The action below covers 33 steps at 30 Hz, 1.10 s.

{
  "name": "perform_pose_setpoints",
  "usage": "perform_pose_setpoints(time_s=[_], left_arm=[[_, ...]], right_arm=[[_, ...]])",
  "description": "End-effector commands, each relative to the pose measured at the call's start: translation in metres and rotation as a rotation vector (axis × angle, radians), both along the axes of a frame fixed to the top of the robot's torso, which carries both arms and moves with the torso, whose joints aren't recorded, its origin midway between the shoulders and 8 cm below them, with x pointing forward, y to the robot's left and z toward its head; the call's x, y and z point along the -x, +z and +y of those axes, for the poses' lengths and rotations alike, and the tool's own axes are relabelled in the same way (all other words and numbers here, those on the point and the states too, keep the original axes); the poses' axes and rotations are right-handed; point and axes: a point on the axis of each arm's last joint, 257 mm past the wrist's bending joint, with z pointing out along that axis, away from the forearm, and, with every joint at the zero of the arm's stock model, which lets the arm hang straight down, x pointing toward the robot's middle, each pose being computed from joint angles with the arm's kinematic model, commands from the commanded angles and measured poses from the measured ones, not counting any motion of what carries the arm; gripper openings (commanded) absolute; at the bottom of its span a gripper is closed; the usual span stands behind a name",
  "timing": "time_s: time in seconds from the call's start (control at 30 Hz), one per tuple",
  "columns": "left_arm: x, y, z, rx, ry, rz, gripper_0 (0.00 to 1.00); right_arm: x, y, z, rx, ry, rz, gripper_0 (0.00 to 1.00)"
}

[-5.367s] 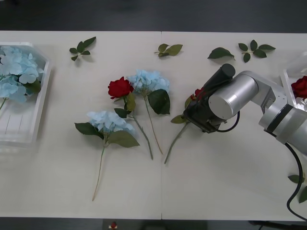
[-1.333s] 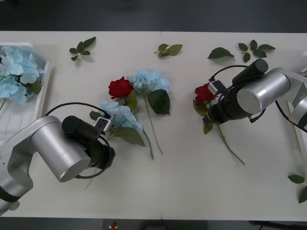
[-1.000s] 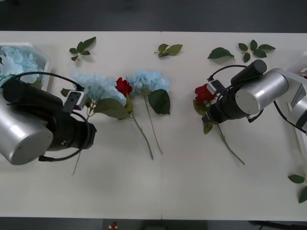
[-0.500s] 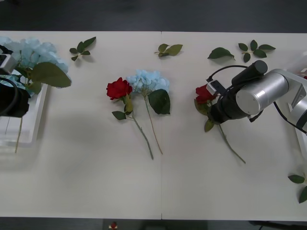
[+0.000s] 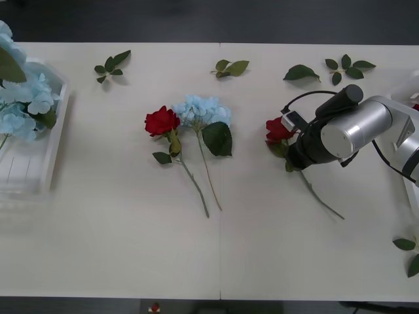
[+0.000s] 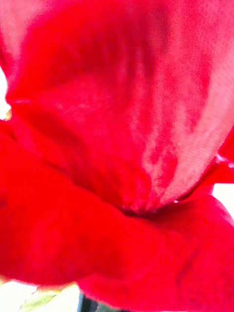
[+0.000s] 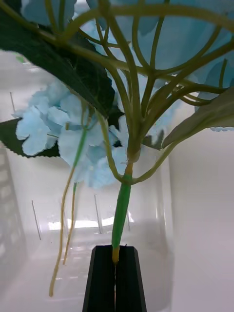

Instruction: Put the red flowers into the right box and the blue flowers into the left box

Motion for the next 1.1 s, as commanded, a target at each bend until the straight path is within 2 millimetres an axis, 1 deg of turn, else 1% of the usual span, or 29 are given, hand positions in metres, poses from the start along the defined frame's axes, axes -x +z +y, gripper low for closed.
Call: perform_pose_setpoints(time_s=[0.03,0.13,0.2,0.27,0.33,0.37,0.4,0.47,0.63,0.73,0.77,0.8,0.83,0.87,0.9,0.93,0.97,1.0,1.03,1.07,1.1], left_arm=[[-0.012,0.021,0.041,-0.089,0.008,-0.055,0.00],[-0.018,0.016,0.060,-0.115,0.024,-0.077,0.00],[-0.019,0.009,0.071,-0.128,0.032,-0.080,0.00],[-0.020,-0.003,0.079,-0.152,0.040,-0.068,0.00],[-0.023,-0.010,0.083,-0.187,0.042,-0.060,0.00],[-0.026,-0.014,0.090,-0.232,0.046,-0.058,0.00],[-0.027,-0.017,0.091,-0.248,0.046,-0.055,0.00],[-0.031,-0.025,0.098,-0.303,0.046,-0.049,0.00],[-0.032,-0.048,0.107,-0.379,0.042,-0.018,0.00],[-0.030,-0.061,0.109,-0.389,0.065,0.003,0.00],[-0.029,-0.065,0.110,-0.389,0.074,0.009,0.00],[-0.029,-0.067,0.110,-0.391,0.075,0.012,0.00],[-0.030,-0.070,0.109,-0.402,0.068,0.014,0.00],[-0.029,-0.071,0.109,-0.402,0.069,0.016,0.00],[-0.030,-0.072,0.110,-0.407,0.068,0.015,0.00],[-0.030,-0.072,0.110,-0.408,0.068,0.013,0.08],[-0.031,-0.072,0.110,-0.409,0.066,0.012,0.40],[-0.031,-0.072,0.110,-0.410,0.066,0.010,0.59],[-0.031,-0.071,0.110,-0.410,0.066,0.009,0.85],[-0.032,-0.071,0.110,-0.408,0.067,0.004,0.97],[-0.033,-0.070,0.110,-0.405,0.066,0.000,1.00]], right_arm=[[-0.011,0.015,0.018,0.005,0.067,-0.038,0.04],[-0.012,0.018,0.015,-0.002,0.063,-0.040,0.02],[-0.015,0.024,0.013,-0.007,0.062,-0.049,0.02],[-0.015,0.032,0.009,-0.022,0.054,-0.051,0.02],[-0.014,0.038,0.004,-0.038,0.045,-0.046,0.02],[-0.012,0.047,-0.004,-0.040,0.038,-0.040,0.02],[-0.011,0.052,-0.007,-0.041,0.036,-0.039,0.02],[-0.006,0.068,-0.018,-0.044,0.024,-0.025,0.02],[0.009,0.119,-0.064,-0.019,-0.035,0.005,0.01],[0.017,0.148,-0.099,0.012,-0.091,0.015,0.01],[0.018,0.159,-0.114,0.027,-0.117,0.014,0.01],[0.019,0.163,-0.120,0.032,-0.129,0.014,0.01],[0.021,0.175,-0.138,0.048,-0.161,0.008,0.01],[0.021,0.179,-0.145,0.056,-0.173,0.006,0.01],[0.022,0.185,-0.158,0.072,-0.194,0.001,0.01],[0.024,0.193,-0.174,0.095,-0.220,-0.005,0.01],[0.026,0.199,-0.190,0.123,-0.244,-0.008,0.01],[0.027,0.202,-0.199,0.143,-0.254,-0.012,0.01],[0.028,0.209,-0.216,0.179,-0.275,-0.023,0.01],[0.028,0.213,-0.227,0.204,-0.287,-0.031,0.01],[0.029,0.219,-0.242,0.237,-0.308,-0.042,0.01]])
